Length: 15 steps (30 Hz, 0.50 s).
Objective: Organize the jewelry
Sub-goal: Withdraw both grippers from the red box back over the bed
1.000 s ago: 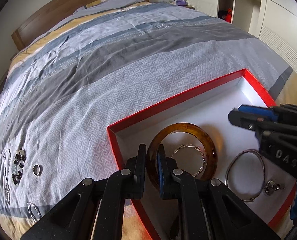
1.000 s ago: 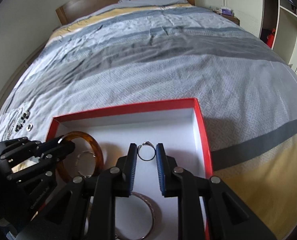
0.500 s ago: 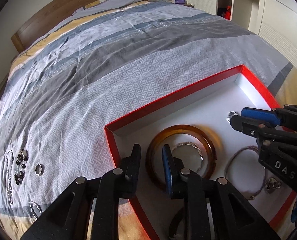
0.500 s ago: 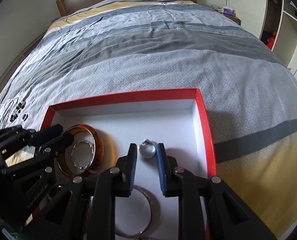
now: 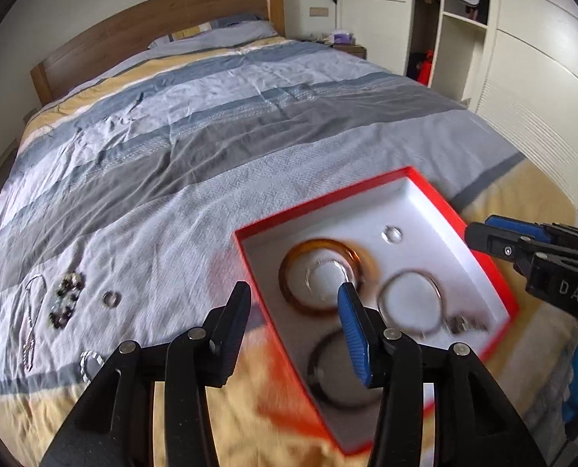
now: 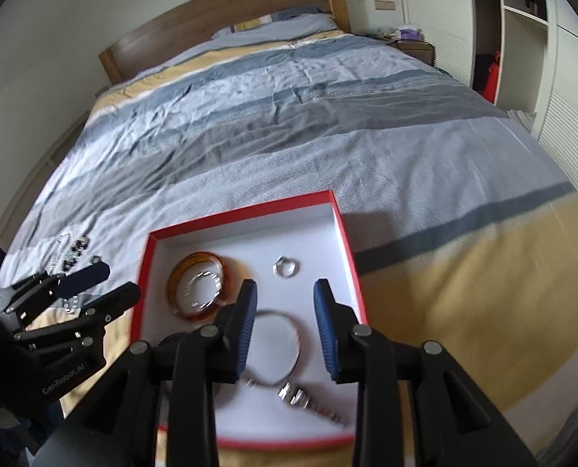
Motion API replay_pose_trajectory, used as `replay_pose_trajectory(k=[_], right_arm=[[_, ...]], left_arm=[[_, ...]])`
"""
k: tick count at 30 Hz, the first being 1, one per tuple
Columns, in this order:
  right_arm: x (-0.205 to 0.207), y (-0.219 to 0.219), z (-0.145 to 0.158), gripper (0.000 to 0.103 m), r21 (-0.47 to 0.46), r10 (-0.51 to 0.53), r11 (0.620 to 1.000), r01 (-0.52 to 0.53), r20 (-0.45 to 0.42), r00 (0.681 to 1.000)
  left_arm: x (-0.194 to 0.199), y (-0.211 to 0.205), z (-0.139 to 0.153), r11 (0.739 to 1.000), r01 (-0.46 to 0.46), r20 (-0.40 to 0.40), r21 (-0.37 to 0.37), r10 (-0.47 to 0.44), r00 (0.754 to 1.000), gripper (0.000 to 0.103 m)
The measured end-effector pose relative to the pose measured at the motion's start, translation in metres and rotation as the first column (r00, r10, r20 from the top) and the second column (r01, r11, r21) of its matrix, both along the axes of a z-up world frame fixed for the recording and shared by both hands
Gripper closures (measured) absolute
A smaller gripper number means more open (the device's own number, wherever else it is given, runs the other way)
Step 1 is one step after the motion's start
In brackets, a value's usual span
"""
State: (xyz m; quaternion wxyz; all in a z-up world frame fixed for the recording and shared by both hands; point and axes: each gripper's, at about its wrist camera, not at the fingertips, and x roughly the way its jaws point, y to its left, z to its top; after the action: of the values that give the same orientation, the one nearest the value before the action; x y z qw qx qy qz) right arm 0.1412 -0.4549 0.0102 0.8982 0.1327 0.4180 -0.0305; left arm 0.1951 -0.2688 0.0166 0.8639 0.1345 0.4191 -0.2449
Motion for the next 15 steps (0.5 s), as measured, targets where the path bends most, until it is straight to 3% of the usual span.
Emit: replay_pose_trajectory(k=[5,15], right_arm=[[-0.035,0.018,0.010,0.070,0.027,-0.015,1.000,0.014,0.020,1.000],[-0.087,0.062,0.027,0.070,0.049,-0.003,0.999,0.000,0.056,0.998]], left_arm=[[-0.033,0.031,0.004,1.000,-0.005,-0.029,0.011,0.006,1.000,0.054],[-0.088,0.123,0.022,0.992,-0.124,0.028,-0.004,0.125,0.992,0.044]])
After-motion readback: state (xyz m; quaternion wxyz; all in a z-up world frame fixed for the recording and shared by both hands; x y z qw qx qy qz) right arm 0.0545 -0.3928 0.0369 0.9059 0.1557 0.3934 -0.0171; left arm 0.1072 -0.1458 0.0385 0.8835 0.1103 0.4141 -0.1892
